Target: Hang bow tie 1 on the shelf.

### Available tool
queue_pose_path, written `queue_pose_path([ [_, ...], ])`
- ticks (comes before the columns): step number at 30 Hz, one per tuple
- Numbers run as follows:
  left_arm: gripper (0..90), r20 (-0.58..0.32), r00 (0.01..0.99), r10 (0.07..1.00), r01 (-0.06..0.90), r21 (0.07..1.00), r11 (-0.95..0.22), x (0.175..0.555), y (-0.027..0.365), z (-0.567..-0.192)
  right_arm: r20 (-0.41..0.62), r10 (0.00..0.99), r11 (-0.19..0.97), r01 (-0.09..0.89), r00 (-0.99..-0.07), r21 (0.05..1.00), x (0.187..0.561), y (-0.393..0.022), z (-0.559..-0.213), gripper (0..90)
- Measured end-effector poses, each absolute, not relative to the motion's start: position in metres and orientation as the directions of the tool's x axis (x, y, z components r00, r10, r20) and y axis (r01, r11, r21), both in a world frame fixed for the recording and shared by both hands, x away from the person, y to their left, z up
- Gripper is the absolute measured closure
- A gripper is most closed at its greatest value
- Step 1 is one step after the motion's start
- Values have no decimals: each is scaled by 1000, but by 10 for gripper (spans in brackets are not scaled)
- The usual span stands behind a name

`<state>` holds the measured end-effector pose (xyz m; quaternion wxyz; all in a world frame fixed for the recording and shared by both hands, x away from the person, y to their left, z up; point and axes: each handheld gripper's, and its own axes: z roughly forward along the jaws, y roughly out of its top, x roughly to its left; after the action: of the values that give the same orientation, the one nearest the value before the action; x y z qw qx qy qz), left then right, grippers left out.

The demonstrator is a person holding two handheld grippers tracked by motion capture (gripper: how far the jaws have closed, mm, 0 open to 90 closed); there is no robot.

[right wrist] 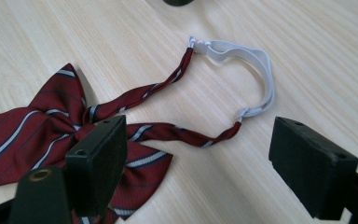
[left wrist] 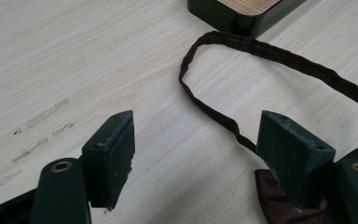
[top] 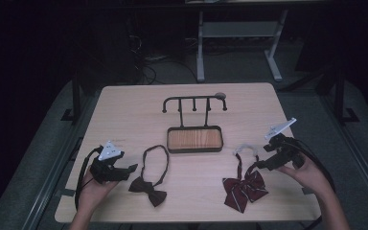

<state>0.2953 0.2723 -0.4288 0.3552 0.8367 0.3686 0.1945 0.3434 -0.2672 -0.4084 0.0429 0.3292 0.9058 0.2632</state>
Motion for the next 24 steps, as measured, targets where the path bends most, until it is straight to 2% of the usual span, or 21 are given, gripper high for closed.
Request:
queue_pose_path([
  [8, 283, 67, 645, 761, 481, 739, -472, 296, 274, -429, 59, 634, 669, 585, -771, 460, 357, -257, -410, 292],
  [17, 283, 70, 647, 759, 478, 739, -475, 297, 273, -429, 40, 657, 676, 611, -753, 412, 368, -253, -416, 330],
  [24, 283, 64, 642, 764, 480, 744, -465, 296, 274, -428, 35, 673, 677, 635, -739, 374, 377, -248, -422, 462],
])
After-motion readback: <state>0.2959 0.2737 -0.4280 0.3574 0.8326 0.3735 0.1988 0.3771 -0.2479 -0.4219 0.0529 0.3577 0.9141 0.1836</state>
